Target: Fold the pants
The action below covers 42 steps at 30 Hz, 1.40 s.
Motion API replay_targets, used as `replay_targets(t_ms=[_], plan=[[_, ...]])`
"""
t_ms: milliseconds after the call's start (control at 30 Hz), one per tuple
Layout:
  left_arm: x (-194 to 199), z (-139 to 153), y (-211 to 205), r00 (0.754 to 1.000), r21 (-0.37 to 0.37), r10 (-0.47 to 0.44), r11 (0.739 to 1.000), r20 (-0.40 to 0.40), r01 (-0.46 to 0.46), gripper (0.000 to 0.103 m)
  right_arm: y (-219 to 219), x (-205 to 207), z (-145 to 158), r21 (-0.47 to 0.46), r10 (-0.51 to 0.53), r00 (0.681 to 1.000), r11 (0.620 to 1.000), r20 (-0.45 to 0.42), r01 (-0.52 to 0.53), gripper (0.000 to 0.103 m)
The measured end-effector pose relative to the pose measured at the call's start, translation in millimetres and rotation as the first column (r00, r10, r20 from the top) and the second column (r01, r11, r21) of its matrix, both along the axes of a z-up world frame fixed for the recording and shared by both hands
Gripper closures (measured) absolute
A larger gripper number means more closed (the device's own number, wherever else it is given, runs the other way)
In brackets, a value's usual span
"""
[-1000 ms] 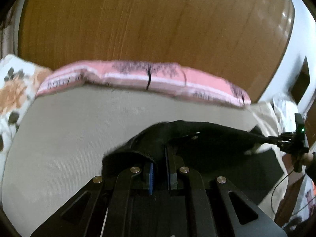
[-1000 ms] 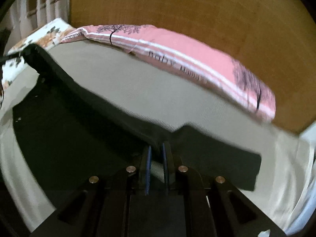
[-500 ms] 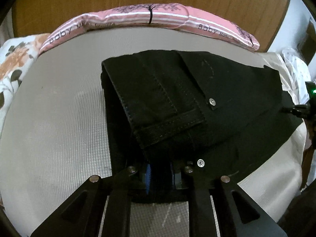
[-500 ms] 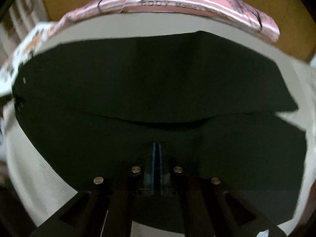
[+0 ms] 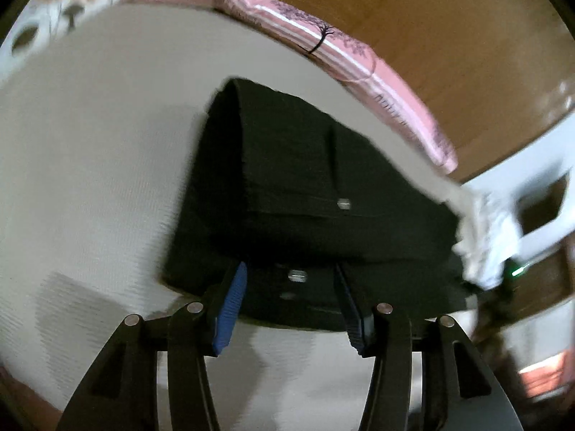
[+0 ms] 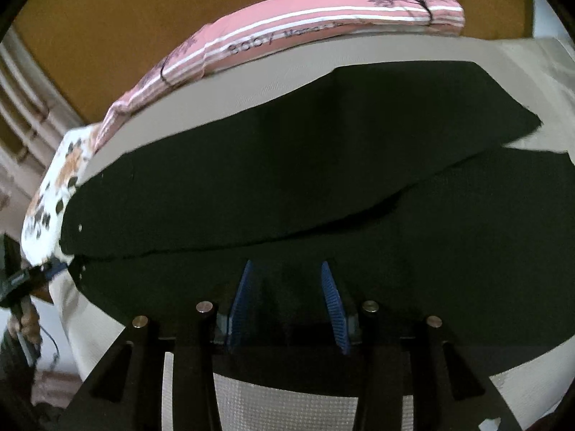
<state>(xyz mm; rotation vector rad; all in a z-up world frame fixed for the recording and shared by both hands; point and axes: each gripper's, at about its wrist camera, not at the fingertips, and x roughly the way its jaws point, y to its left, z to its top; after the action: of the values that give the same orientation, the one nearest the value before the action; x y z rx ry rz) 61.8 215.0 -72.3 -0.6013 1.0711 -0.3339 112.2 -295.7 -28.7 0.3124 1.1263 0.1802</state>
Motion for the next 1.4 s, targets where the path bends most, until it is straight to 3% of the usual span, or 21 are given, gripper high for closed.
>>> replay_targets(t_ms=[133, 367, 400, 467, 533, 733, 933, 1100, 1233, 1300, 1400], plan=[[11.8, -12.4, -12.7, 0.999, -0.129, 0.03, 0.991, -0.035, -0.034, 0.052, -9.5, -0.4, -2.8, 0.046, -0.053, 0.999, 0.998, -0.005, 0.053, 0.064], [35.0, -23.4, -18.0, 0.987, -0.16, 0.151, 0.974, -0.06, -0.159, 0.054, -39.6, -1.4, -12.6, 0.145, -0.182, 0.983, 0.972, -0.019, 0.183, 0.064], [37.7, -22.5, -18.0, 0.985, -0.148, 0.164, 0.974, -0.057, -0.171, 0.059, -44.8, 0.6, -14.5, 0.155, -0.203, 0.979, 0.967, -0.021, 0.204, 0.064], [39.4, -20.8, -17.4, 0.982, -0.116, 0.182, 0.976, -0.044, -0.186, 0.08, -57.3, 5.3, -18.4, 0.177, -0.255, 0.967, 0.95, -0.024, 0.255, 0.064], [41.1, -19.1, -15.8, 0.979, -0.111, 0.198, 0.973, -0.045, -0.201, 0.082, -71.8, 11.1, -22.6, 0.208, -0.312, 0.95, 0.928, -0.022, 0.309, 0.063], [48.0, -4.2, -17.3, 0.978, -0.051, 0.209, 0.976, -0.022, -0.21, 0.083, -106.0, 28.0, -36.9, 0.294, -0.433, 0.9, 0.856, -0.043, 0.426, 0.064], [53.9, -4.3, -9.4, 0.973, -0.03, 0.225, 0.974, -0.045, -0.226, 0.083, -147.8, 47.7, -39.7, 0.305, -0.542, 0.84, 0.795, -0.027, 0.524, 0.065], [57.3, -8.4, -10.1, 0.973, 0.01, 0.225, 0.974, -0.054, -0.225, 0.083, -182.9, 59.5, -45.1, 0.322, -0.601, 0.798, 0.748, -0.044, 0.581, 0.077], [61.0, -12.0, -10.8, 0.971, 0.036, 0.229, 0.973, -0.069, -0.227, 0.083, -205.9, 64.5, -47.1, 0.297, -0.632, 0.774, 0.732, -0.042, 0.613, 0.081], [62.8, -12.2, -12.3, 0.972, 0.05, 0.227, 0.973, -0.068, -0.224, 0.083, -214.3, 66.1, -47.1, 0.286, -0.643, 0.764, 0.725, -0.046, 0.627, 0.093], [64.7, -10.2, -14.2, 0.973, 0.072, 0.219, 0.974, -0.066, -0.215, 0.083, -220.4, 68.4, -42.7, 0.255, -0.638, 0.77, 0.738, -0.037, 0.624, 0.098]])
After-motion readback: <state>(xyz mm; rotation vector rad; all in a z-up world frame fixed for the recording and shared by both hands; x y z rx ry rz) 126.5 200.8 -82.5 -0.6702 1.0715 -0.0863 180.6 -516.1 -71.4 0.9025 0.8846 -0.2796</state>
